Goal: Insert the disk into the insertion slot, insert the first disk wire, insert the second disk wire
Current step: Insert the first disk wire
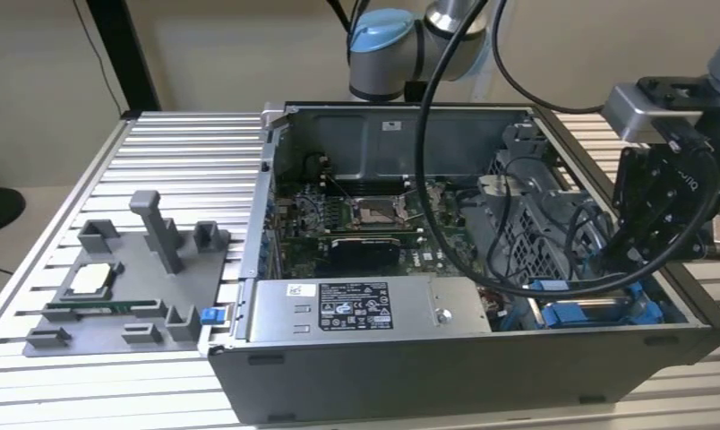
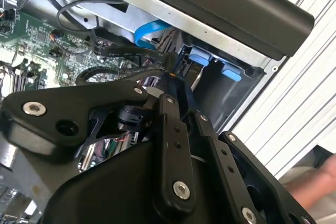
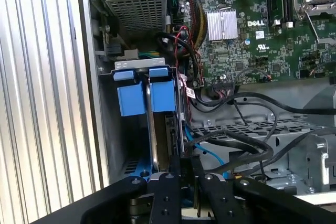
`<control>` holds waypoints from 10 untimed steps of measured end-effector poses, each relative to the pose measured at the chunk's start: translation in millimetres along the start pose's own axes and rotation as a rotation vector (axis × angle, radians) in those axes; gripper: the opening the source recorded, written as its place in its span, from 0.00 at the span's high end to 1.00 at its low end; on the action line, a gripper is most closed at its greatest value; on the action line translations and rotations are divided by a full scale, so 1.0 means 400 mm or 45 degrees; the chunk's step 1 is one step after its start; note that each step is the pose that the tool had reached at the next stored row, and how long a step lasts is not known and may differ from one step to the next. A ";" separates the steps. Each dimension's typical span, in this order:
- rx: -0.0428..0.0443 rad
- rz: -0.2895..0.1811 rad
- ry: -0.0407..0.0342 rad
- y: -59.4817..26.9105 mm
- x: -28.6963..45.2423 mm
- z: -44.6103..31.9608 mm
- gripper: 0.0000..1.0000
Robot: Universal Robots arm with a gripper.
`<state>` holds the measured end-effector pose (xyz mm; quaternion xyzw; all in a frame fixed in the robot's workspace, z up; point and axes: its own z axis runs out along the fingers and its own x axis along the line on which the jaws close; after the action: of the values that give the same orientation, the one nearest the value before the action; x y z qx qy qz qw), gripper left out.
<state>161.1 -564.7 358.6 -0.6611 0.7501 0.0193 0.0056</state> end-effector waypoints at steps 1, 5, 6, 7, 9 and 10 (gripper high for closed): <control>0.000 0.000 0.0000 0.000 0.000 0.000 1.00; 0.000 0.000 0.0002 0.000 0.000 0.000 1.00; 0.000 -0.001 0.0005 0.000 0.000 0.000 1.00; -0.001 -0.002 0.0004 0.000 0.000 0.001 1.00; -0.007 -0.009 0.0010 -0.001 0.000 0.003 1.00; -0.011 -0.014 0.0016 -0.002 0.000 0.004 1.00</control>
<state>161.6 -564.8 357.2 -0.6653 0.7462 0.0220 0.0024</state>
